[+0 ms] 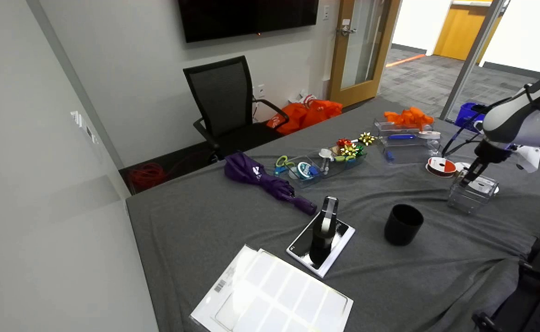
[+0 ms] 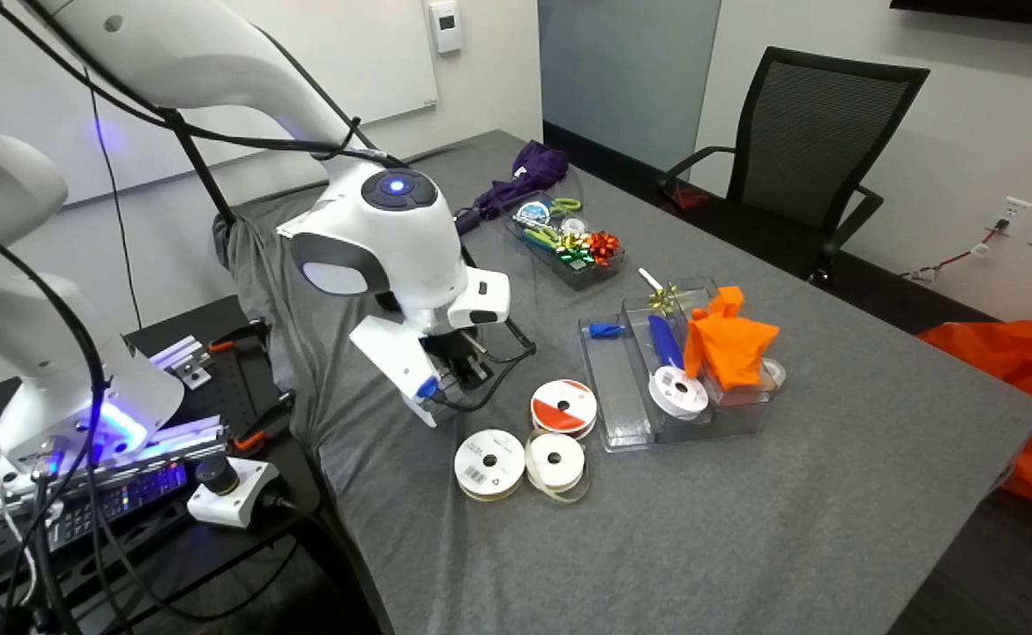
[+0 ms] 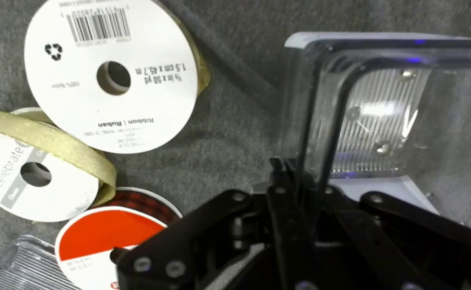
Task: Move the container to the right
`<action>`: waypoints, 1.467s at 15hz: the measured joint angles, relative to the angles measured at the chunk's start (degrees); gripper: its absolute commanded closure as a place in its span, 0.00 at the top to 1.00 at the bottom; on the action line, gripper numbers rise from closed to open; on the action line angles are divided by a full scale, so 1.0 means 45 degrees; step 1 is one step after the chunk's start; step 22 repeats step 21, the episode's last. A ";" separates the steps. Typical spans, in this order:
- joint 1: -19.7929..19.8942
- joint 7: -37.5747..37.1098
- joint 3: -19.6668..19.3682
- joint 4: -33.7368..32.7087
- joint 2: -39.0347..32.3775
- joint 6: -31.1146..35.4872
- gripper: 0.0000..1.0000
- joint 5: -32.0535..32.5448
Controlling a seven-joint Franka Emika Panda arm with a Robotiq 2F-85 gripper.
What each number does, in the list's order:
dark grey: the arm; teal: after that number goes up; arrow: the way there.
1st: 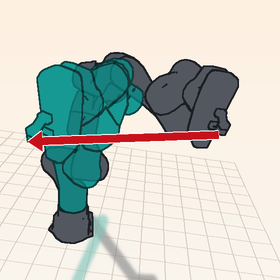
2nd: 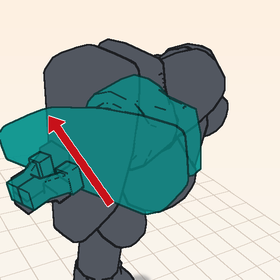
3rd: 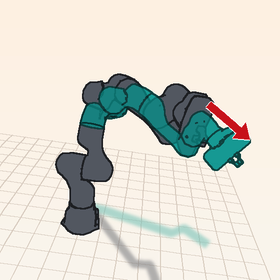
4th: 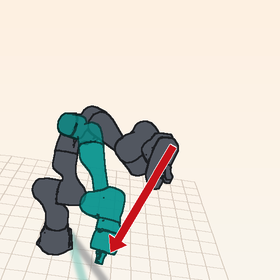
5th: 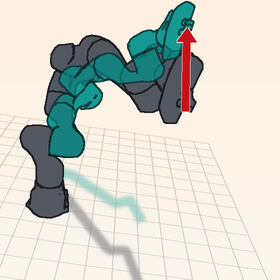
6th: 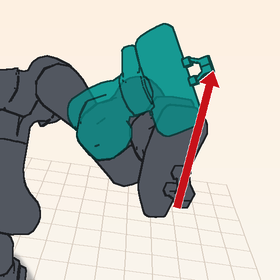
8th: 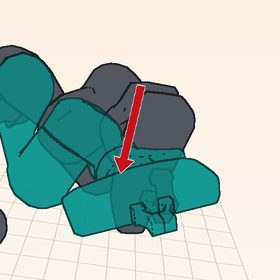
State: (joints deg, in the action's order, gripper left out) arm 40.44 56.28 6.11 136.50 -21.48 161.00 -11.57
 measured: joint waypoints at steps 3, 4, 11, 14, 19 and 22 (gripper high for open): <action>0.0080 0.1115 0.0111 0.0257 -0.0011 0.0151 0.54 -0.0456; 0.0101 0.1379 0.0166 0.0290 -0.0010 0.0152 0.60 -0.0666; 0.0151 0.2266 0.0409 0.0362 0.0180 0.0145 1.00 -0.2099; -0.0179 0.1368 -0.0001 0.0633 0.0747 0.0144 1.00 -0.2052; -0.2398 -0.3003 -0.2452 0.1423 0.2428 -0.0290 1.00 0.0436; -0.3236 -0.5050 -0.3335 0.1542 0.3173 -0.1231 1.00 0.1620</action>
